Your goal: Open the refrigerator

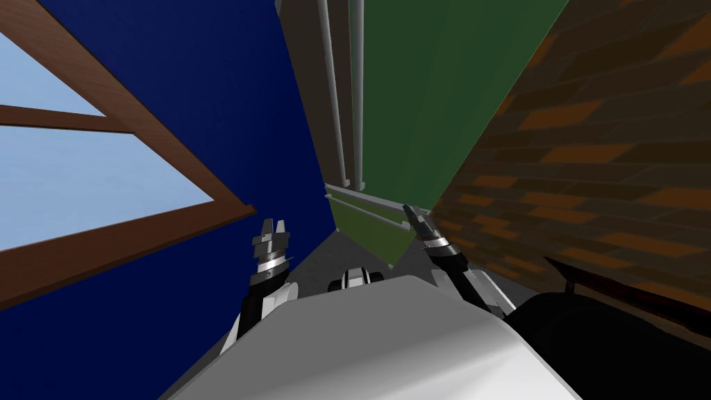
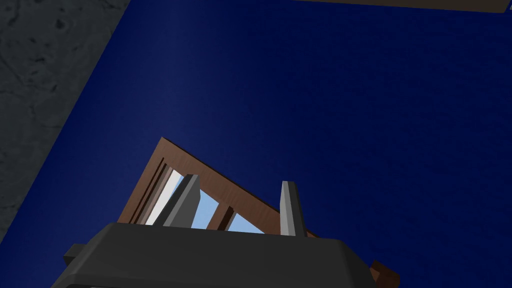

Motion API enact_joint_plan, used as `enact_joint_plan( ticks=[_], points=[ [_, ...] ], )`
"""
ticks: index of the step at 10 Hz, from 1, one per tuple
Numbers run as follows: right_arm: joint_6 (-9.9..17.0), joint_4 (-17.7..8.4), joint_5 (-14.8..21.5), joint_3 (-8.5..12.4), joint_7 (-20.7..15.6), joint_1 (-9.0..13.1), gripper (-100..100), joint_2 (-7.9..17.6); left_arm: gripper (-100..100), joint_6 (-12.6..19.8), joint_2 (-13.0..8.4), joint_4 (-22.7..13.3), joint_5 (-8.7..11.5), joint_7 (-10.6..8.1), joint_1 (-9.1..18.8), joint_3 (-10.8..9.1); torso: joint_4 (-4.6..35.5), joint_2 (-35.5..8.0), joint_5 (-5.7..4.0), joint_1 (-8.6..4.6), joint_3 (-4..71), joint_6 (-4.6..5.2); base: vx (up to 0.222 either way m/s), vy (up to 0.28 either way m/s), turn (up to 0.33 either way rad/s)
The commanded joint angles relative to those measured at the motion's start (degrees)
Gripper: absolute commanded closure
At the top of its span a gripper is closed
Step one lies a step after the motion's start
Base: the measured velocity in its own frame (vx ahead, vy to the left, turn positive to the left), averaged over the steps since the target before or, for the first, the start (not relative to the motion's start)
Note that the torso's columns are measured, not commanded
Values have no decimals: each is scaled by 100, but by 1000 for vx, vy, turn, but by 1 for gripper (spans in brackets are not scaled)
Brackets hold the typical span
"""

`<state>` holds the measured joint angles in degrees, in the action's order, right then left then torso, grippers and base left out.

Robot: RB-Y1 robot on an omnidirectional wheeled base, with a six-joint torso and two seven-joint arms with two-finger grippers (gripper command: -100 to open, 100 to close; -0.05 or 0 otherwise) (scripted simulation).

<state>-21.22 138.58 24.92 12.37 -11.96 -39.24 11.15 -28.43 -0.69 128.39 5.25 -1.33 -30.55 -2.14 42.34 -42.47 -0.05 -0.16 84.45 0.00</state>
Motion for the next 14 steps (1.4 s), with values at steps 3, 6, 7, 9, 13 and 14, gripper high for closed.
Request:
enact_joint_plan(
  ticks=[3,6,7,9,13,14],
  points=[
    [282,-5,749,415,-175,-402,-100,99,0,0,0,0,0,0,-1,0,-9,26,4,12,19,0,136,81,48],
    [441,-14,1194,662,-279,-655,-100,155,0,0,1,0,0,0,-1,1,-7,25,10,30,16,0,135,112,57],
    [520,-22,1410,787,-332,-783,-100,184,0,0,0,0,0,0,-1,0,-6,16,3,5,11,0,103,59,49],
    [598,-32,1644,912,-385,-912,-100,214,0,0,0,0,0,0,-1,0,-5,20,3,12,12,0,125,79,50],
    [828,-55,2306,1279,-542,-1293,-100,306,0,0,0,1,0,0,0,0,-5,14,4,8,10,0,113,99,47],
    [902,-56,2468,1397,-592,-1416,-100,340,0,0,0,0,0,0,0,0,-3,11,-1,-4,7,0,146,75,77]
  ],
)
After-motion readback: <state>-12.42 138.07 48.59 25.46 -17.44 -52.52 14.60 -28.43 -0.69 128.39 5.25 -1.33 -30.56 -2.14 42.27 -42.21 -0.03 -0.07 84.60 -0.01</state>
